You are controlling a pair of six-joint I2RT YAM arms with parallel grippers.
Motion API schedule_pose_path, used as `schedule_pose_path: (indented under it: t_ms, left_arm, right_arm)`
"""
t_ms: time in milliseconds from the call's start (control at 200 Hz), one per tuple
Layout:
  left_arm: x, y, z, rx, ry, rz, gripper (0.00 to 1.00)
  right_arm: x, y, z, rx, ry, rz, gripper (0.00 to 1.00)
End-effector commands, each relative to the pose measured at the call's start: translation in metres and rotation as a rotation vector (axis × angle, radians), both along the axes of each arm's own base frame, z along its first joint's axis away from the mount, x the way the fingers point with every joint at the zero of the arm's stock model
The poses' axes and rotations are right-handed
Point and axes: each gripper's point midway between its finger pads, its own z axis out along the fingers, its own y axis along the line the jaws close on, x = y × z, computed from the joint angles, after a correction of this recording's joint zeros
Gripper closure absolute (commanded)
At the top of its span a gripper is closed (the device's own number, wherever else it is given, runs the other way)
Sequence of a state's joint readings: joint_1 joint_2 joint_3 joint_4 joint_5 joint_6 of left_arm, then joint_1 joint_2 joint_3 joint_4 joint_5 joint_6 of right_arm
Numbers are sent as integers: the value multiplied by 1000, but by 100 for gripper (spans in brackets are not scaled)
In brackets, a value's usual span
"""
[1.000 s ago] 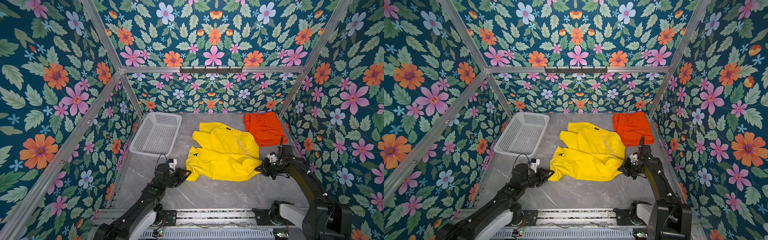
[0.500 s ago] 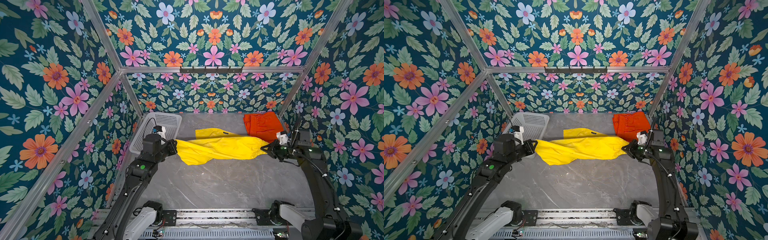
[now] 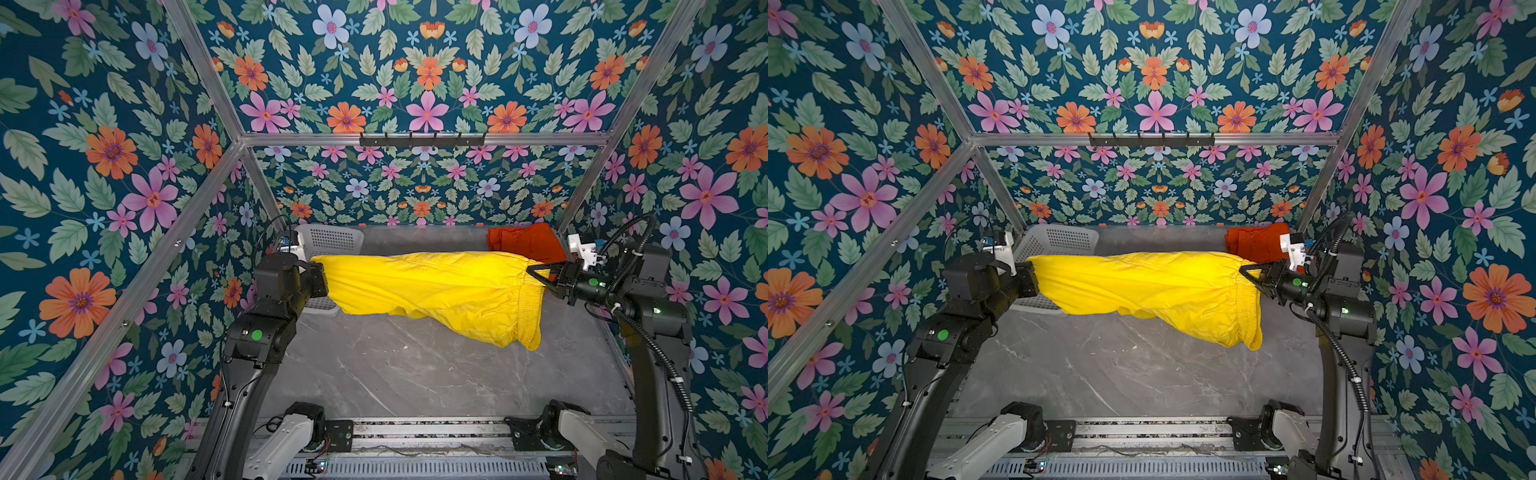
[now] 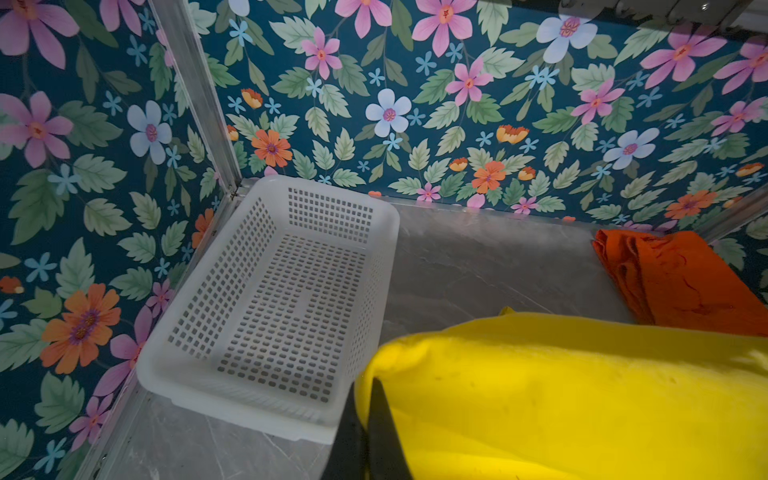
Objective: Fold and stack the shorts
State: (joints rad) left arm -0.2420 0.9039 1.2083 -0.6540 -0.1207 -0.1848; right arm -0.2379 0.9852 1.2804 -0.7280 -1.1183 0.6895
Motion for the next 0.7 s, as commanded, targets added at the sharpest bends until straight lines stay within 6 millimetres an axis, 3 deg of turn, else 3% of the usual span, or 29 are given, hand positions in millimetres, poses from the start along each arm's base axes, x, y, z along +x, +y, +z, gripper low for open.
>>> schedule_pose_path:
  t_ms: [0, 90, 175, 285, 350, 395, 415, 465, 530, 600, 695]
  left_arm:
    - [19, 1, 4, 58, -34, 3, 100]
    - [51, -11, 12, 63, -64, -41, 100]
    - [89, -20, 33, 43, -117, -77, 100]
    - [141, -28, 78, -5, -200, -127, 100]
    - [159, -35, 111, -19, -264, -166, 100]
    - [162, -39, 137, -21, -321, -194, 100]
    - [161, -40, 148, -22, -346, -198, 100]
    - [155, -40, 169, -13, -398, -207, 100]
    - [139, -37, 183, 12, -442, -208, 100]
    - [120, -30, 179, 37, -456, -188, 100]
    - [93, -26, 145, 48, -418, -191, 100]
  right_arm:
    - [9, 8, 17, 46, -43, 44, 100]
    - [32, 19, 13, 21, -22, 64, 100]
    - [69, 23, 21, -1, -34, 63, 100]
    - [122, 21, 54, -43, -103, 53, 100]
    - [143, 19, 83, -69, -169, 60, 100]
    - [147, 18, 104, -96, -216, 56, 100]
    - [157, 17, 104, -105, -212, 61, 100]
    - [151, 18, 124, -128, -261, 73, 100]
    - [138, 19, 138, -151, -300, 83, 100]
    - [123, 20, 133, -163, -290, 95, 100]
    - [99, 24, 106, -128, -251, 118, 100]
